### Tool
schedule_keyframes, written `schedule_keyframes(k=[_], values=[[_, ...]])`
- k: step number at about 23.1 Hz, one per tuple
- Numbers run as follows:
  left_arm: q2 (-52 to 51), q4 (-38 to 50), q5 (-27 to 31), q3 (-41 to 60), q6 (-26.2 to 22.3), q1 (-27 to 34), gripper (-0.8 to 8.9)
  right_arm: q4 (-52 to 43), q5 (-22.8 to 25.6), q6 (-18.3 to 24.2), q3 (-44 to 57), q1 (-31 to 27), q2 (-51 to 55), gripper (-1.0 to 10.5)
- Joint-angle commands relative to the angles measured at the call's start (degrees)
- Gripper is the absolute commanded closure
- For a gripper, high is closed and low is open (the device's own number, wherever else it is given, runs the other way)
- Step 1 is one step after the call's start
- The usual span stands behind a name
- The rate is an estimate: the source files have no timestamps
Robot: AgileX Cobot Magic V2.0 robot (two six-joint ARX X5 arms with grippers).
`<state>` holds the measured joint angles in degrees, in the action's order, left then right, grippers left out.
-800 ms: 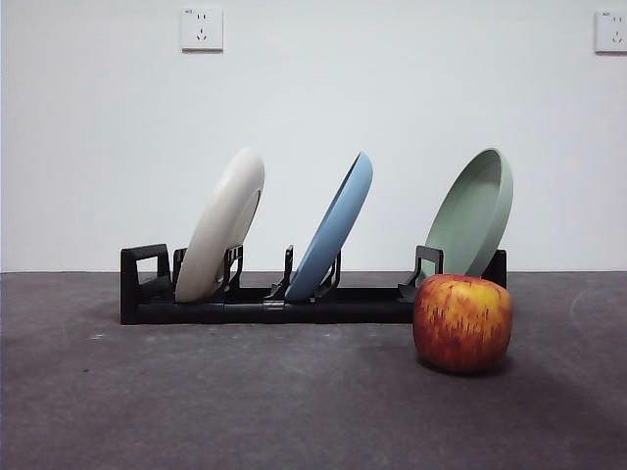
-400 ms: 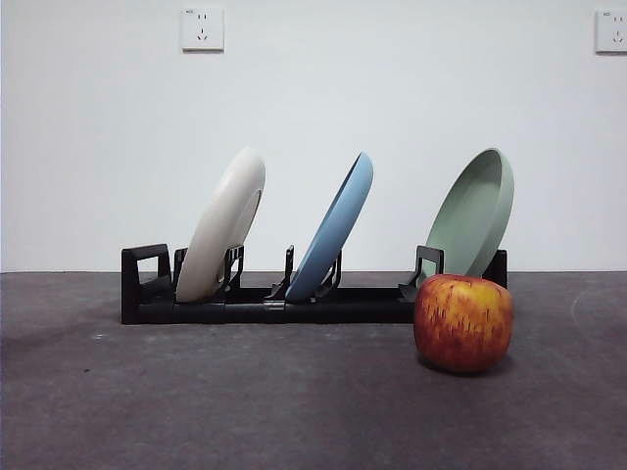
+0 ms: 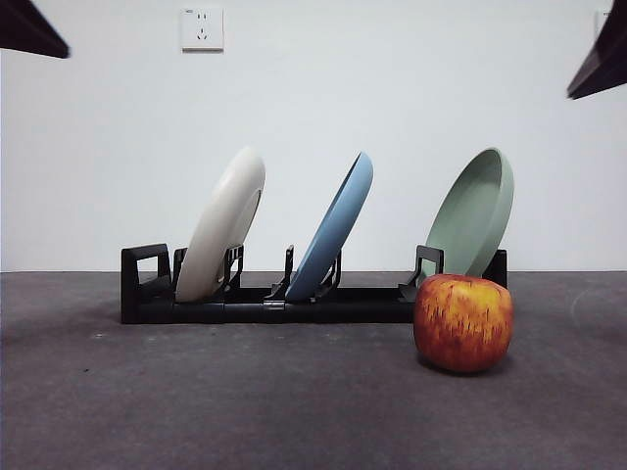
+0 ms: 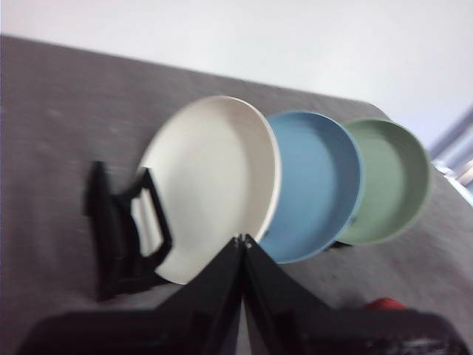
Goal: Take the yellow plate from the plate rack,put the plate on the table,take the apple from the table,put the apple in the plate
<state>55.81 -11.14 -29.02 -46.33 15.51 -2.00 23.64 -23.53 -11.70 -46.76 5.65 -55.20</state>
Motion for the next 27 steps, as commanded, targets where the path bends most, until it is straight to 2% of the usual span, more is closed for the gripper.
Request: schedule_keyframes(k=[1,3,4,8,16,21,25,26,27], values=[[4.39,-1.51,-1.27,-3.10,-0.72,-0.42,7.94,-0.04,-2.29,2.16,-1.20,0.04,-1.77,9.3],[8.24,-2.69,-1.14,-6.40,-0.72,-1.90,5.90,0.11,-2.21,2.14,-2.05,0.04,-2.97,7.6],[10.19,-2.78,-1.05,-8.02,-0.70,-2.78,5.28,0.31,-2.21,2.14,-2.40,0.04,-3.28,6.7],[17.44,-4.92,0.74,-16.37,-0.79,-7.37,5.26,0.33,-2.05,2.14,-2.58,0.04,-3.37,6.6],[35.85,-14.73,8.74,-35.63,-6.58,-15.21,5.26,0.94,-2.03,2.14,-2.58,0.04,-3.37,6.6],[42.45,-13.75,12.55,-37.73,-6.82,-17.86,5.27,0.94,-1.88,2.14,-2.58,0.04,-3.37,6.6],[44.52,-13.40,13.20,-37.73,-6.80,-18.27,5.42,0.94,-1.86,2.14,-2.58,0.04,-3.37,6.6],[44.52,-13.25,13.79,-37.73,-6.80,-18.29,6.02,0.94,-1.86,2.14,-2.58,0.04,-3.37,6.6],[44.52,-12.98,13.77,-37.73,-6.82,-18.32,7.28,0.94,-1.81,2.14,-2.58,0.04,-3.37,6.6]])
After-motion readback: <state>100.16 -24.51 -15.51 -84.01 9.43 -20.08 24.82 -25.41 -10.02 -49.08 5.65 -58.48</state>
